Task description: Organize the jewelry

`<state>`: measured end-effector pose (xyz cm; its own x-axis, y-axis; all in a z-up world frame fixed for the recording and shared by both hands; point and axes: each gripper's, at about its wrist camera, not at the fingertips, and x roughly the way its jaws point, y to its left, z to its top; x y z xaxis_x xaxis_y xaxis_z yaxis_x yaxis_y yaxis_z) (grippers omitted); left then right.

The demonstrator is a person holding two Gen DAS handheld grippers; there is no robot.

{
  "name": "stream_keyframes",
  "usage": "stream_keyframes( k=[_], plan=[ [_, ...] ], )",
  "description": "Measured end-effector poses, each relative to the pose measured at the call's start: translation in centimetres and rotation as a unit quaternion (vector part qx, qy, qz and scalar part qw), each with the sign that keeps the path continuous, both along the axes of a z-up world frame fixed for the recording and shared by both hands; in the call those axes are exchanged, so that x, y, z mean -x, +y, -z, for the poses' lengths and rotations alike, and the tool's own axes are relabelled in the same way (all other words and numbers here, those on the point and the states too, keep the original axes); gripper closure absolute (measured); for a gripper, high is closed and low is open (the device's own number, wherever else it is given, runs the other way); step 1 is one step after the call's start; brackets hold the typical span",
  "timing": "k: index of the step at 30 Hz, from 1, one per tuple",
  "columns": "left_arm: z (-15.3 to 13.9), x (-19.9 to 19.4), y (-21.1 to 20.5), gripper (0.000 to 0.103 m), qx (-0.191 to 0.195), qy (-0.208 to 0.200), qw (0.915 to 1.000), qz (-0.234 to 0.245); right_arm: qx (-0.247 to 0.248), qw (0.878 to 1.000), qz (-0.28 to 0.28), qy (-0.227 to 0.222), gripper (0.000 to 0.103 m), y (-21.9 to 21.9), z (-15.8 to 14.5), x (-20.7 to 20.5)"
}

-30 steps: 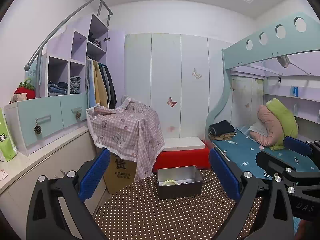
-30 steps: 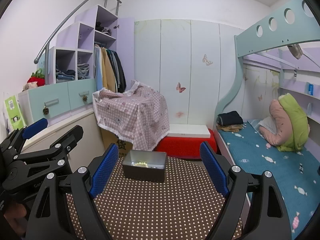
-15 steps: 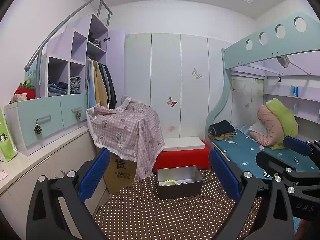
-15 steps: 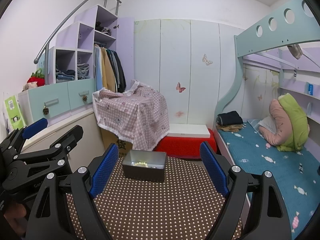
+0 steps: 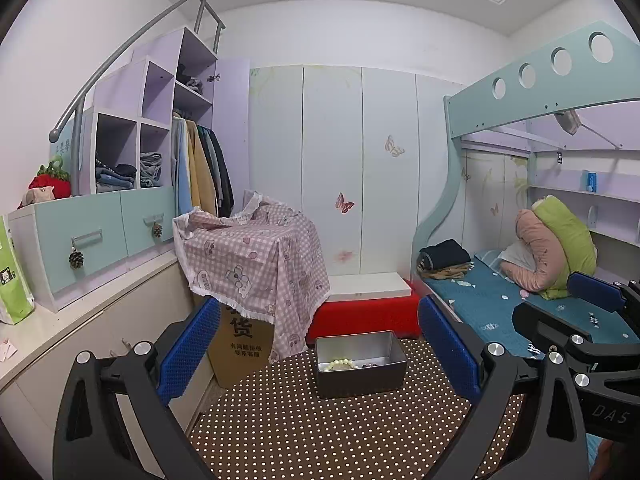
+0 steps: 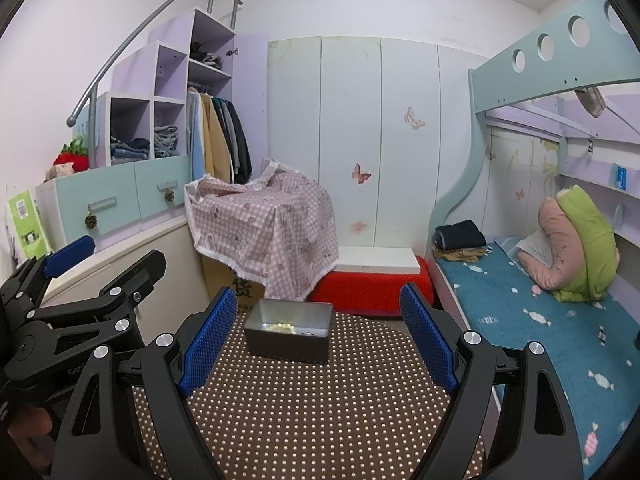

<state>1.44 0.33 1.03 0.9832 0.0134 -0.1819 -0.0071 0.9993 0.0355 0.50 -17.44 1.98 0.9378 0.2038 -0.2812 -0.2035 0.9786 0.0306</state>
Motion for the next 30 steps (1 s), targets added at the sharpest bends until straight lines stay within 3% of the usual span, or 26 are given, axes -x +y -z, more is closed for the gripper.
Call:
stream_keyframes(
  k=[23, 30],
  plan=[
    [0.7, -0.8, 0.6, 0.007, -0.001, 0.016, 0.9999, 0.004, 0.0, 1.0, 0.001, 0.013, 0.022, -0.8, 1.7, -0.1],
    [2.5, -2.5, 0.4, 0.007, -0.001, 0.056, 0.9984, 0.006, 0.006, 0.999, 0.007, 0.046, 0.022, -1.1, 3.4, -1.5]
  ],
)
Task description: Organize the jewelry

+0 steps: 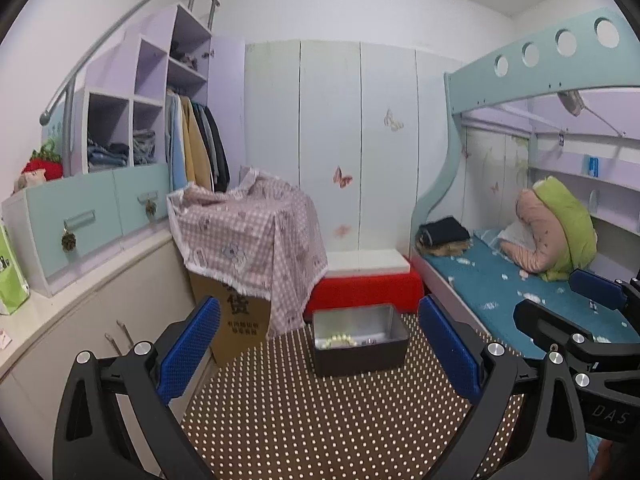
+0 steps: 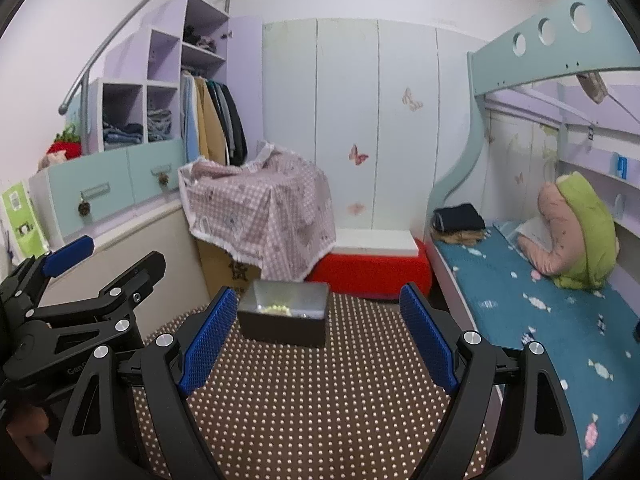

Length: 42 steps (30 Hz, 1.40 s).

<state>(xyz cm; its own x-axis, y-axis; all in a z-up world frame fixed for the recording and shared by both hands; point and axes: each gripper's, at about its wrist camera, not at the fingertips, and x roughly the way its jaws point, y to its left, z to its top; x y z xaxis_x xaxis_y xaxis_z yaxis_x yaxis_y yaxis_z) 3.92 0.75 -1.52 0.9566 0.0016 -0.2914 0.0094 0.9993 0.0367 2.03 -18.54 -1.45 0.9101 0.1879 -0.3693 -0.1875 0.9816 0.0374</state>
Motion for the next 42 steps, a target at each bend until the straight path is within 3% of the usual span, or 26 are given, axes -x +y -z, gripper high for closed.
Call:
stream_keyframes(
  k=[6, 11, 16, 20, 23, 27, 30, 35, 42],
  plan=[
    [4.3, -3.1, -0.2, 0.007, 0.014, 0.087, 0.996, 0.01, -0.003, 0.998, 0.006, 0.068, 0.022, -0.6, 3.7, -2.6],
    [9.5, -5.7, -0.6, 0.007, 0.015, 0.177, 0.9841, 0.011, 0.001, 0.991, 0.015, 0.136, 0.022, -0.9, 8.1, -4.7],
    [14.5, -7.5, -0.7, 0.007, 0.024, 0.262, 0.9646, 0.014, -0.002, 0.981, 0.016, 0.195, 0.022, -1.2, 12.2, -6.0],
    [16.4, -8.0, -0.7, 0.007, 0.02, 0.289, 0.9572, 0.004, -0.004, 0.976, 0.012, 0.218, 0.022, -1.0, 14.0, -6.2],
    [15.7, -7.7, -0.6, 0.007, 0.013, 0.26, 0.9654, 0.002, -0.008, 0.979, 0.01, 0.205, 0.022, -1.0, 13.5, -5.7],
    [12.4, -5.8, -0.6, 0.007, 0.003, 0.166, 0.9861, 0.007, -0.01, 0.988, 0.021, 0.156, 0.022, -1.5, 11.0, -4.4],
    [9.7, -4.2, -0.7, 0.007, 0.008, 0.107, 0.9942, 0.009, -0.005, 0.994, 0.03, 0.107, 0.022, -1.6, 8.5, -2.7],
    [6.8, -1.8, -0.7, 0.007, 0.018, 0.042, 0.9989, 0.011, 0.002, 0.998, 0.038, 0.047, 0.022, -1.8, 5.0, -0.3],
    [4.9, -1.4, -1.2, 0.007, 0.015, 0.002, 0.9998, 0.015, -0.004, 0.999, 0.038, 0.023, 0.018, -2.1, 2.9, 0.7]
  ],
)
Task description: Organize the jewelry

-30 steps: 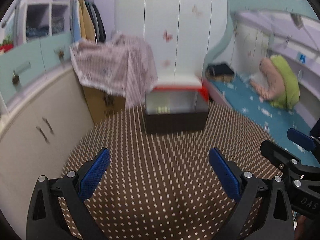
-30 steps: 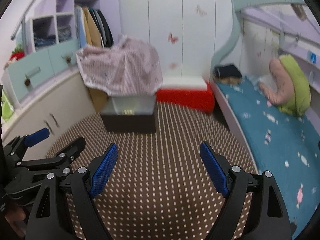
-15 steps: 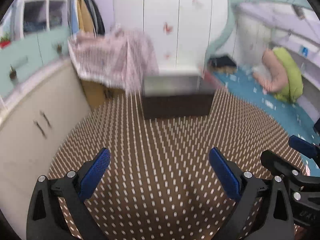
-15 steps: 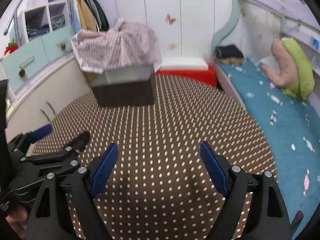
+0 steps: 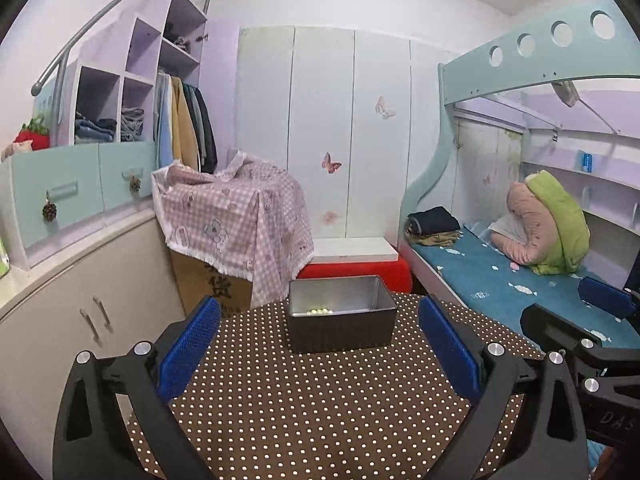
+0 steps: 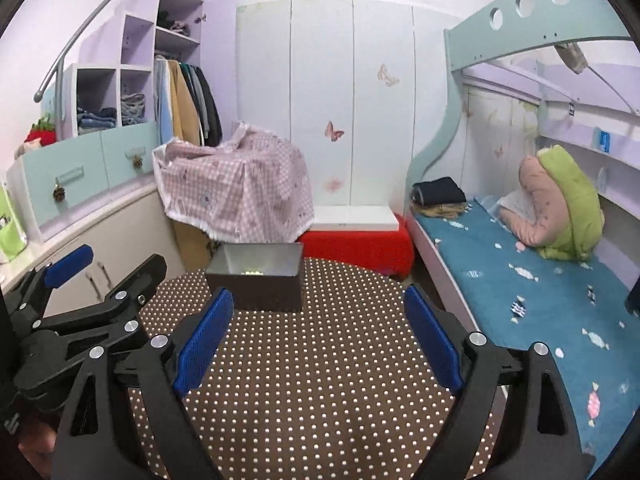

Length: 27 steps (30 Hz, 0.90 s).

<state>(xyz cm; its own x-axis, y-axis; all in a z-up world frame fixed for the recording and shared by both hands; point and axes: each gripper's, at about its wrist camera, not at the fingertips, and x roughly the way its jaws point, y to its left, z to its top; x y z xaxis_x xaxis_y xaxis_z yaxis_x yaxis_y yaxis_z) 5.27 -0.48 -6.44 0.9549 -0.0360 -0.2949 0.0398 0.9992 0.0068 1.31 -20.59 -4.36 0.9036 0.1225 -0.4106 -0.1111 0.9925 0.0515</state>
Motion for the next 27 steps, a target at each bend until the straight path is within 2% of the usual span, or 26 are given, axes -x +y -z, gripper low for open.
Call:
stream_keyframes(
  k=[27],
  plan=[
    [0.01, -0.18, 0.24, 0.007, -0.005, -0.003, 1.0, 0.0, 0.0, 1.0, -0.004, 0.011, 0.018, 0.39, -0.15, -1.18]
  ],
)
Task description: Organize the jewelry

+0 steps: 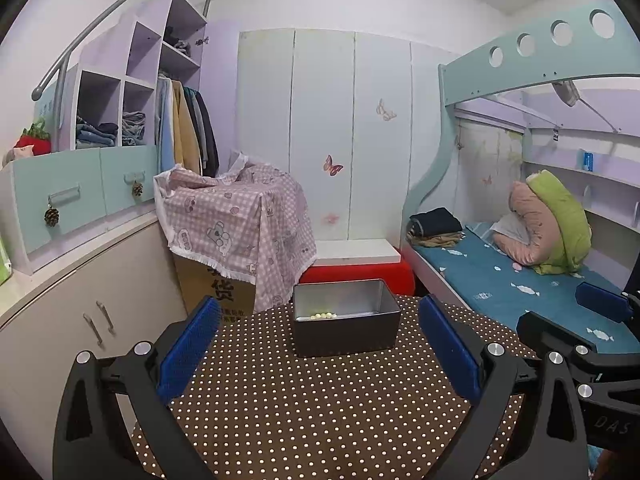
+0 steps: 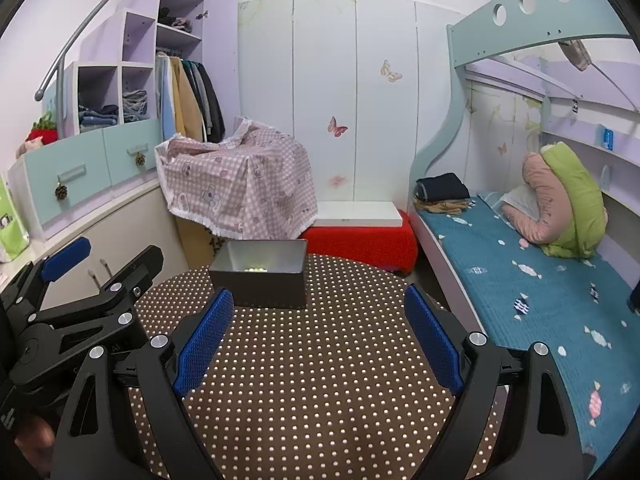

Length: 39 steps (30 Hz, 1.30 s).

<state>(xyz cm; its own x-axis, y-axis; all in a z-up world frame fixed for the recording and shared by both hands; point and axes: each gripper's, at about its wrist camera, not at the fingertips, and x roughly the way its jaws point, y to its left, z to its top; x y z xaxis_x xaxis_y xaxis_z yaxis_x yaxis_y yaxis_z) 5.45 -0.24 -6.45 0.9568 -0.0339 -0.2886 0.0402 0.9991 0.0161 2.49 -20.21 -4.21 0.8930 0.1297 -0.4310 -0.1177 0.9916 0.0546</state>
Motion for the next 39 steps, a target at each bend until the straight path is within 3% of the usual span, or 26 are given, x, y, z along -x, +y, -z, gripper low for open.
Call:
stream_keyframes(
  k=[29, 39],
  plan=[
    [0.1, 0.5, -0.1, 0.007, -0.002, -0.005, 1.0, 0.005, 0.0, 1.0, 0.002, 0.003, 0.018, -0.3, 0.6, 0.1],
    [0.0, 1.0, 0.0, 0.007, -0.003, -0.026, 0.9997, -0.004, 0.002, 1.0, 0.001, 0.003, 0.018, -0.3, 1.0, 0.3]
  ],
)
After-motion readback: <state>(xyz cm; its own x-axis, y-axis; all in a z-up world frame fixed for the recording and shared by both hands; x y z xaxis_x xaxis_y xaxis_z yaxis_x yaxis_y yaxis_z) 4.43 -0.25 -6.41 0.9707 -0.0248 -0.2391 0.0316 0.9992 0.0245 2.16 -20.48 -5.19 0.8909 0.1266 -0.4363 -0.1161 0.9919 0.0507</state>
